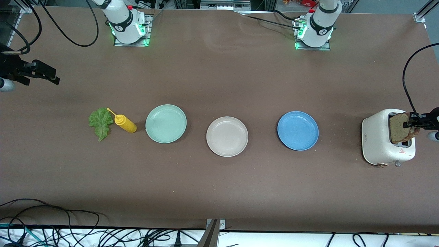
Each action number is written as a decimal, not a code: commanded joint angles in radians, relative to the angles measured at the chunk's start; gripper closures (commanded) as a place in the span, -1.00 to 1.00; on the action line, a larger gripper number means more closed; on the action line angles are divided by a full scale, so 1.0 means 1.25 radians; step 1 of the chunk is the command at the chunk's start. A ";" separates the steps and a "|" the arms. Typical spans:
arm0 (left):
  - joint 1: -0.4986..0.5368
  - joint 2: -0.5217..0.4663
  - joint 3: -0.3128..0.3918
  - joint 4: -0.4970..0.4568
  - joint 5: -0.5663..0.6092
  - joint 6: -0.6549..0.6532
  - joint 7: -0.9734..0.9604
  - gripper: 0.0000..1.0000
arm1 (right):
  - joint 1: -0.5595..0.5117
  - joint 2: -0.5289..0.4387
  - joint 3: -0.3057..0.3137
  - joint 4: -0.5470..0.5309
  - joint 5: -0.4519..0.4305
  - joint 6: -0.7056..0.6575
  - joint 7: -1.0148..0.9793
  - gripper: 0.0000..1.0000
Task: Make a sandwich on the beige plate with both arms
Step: 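Lift the bread slice out of the toaster with the left gripper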
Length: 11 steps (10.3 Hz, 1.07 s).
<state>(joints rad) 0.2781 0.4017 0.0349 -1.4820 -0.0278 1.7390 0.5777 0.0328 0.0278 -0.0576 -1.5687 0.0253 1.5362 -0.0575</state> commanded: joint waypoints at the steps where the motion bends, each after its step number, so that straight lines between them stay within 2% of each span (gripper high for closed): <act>1: -0.006 0.003 -0.011 0.055 -0.017 -0.046 0.016 1.00 | 0.002 0.000 0.001 0.019 0.010 -0.021 0.007 -1.00; 3: -0.031 0.003 -0.045 0.094 -0.016 -0.116 0.007 1.00 | 0.002 -0.001 0.002 0.019 0.010 -0.021 0.007 -1.00; 5: -0.101 0.001 -0.045 0.129 -0.023 -0.175 -0.017 1.00 | 0.002 0.000 0.002 0.019 0.010 -0.019 0.007 -1.00; 7: -0.141 0.006 -0.044 0.119 -0.105 -0.187 -0.023 1.00 | 0.003 0.000 0.002 0.020 0.010 -0.015 0.006 -1.00; 8: -0.161 0.018 -0.044 0.119 -0.113 -0.197 -0.041 1.00 | 0.003 0.000 0.008 0.020 0.010 -0.015 0.006 -1.00; 11: -0.259 0.039 -0.044 0.111 -0.132 -0.223 -0.237 1.00 | 0.003 0.000 0.014 0.022 0.010 -0.010 0.007 -1.00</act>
<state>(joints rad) 0.0201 0.4404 -0.0308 -1.3468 -0.1719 1.4923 0.3825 0.0362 0.0274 -0.0412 -1.5615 0.0262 1.5346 -0.0572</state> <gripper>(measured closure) 0.912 0.000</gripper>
